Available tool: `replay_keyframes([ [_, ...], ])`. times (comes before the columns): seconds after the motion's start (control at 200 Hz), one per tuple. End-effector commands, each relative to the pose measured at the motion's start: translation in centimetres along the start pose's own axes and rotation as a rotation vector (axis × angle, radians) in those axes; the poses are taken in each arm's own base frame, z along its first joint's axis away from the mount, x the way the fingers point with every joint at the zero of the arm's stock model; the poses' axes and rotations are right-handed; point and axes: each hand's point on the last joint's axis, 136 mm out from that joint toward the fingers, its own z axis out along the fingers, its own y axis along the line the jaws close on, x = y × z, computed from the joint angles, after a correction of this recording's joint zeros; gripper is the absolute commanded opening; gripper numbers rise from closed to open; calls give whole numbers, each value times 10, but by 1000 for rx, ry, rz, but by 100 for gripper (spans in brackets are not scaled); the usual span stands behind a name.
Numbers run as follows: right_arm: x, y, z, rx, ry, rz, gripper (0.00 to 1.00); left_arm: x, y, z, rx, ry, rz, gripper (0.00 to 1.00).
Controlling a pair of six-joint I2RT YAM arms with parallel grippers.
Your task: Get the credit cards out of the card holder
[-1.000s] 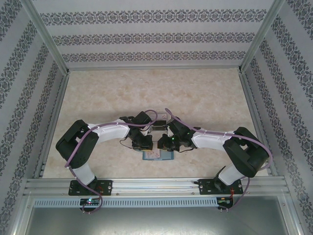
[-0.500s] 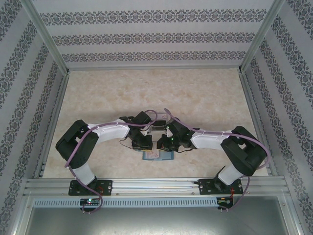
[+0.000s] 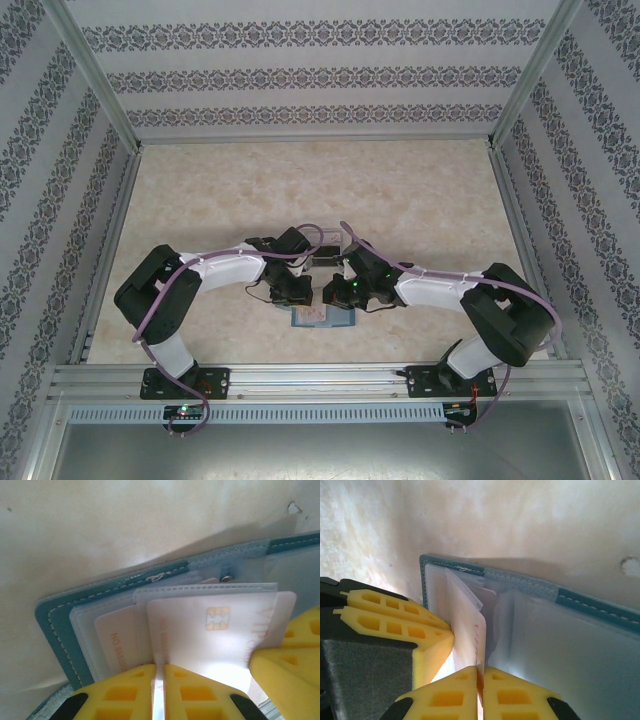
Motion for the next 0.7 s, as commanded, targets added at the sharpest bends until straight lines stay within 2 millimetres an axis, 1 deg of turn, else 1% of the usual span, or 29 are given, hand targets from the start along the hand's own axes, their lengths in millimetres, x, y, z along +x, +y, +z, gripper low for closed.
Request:
replay_keyframes([
  [0.0, 3, -25, -4, 82, -4, 27, 12, 15, 32, 6, -145, 45, -17, 15],
  [0.235, 4, -25, -4, 79, 1, 25, 15, 15, 34, 6, -156, 46, -17, 15],
  [0.435, 4, -25, -4, 79, 1, 26, 12, 16, 42, 3, -204, 48, -12, 14],
  [0.694, 2, -30, -19, 150, -31, 10, 8, 15, 39, -2, -203, 41, -7, 14],
])
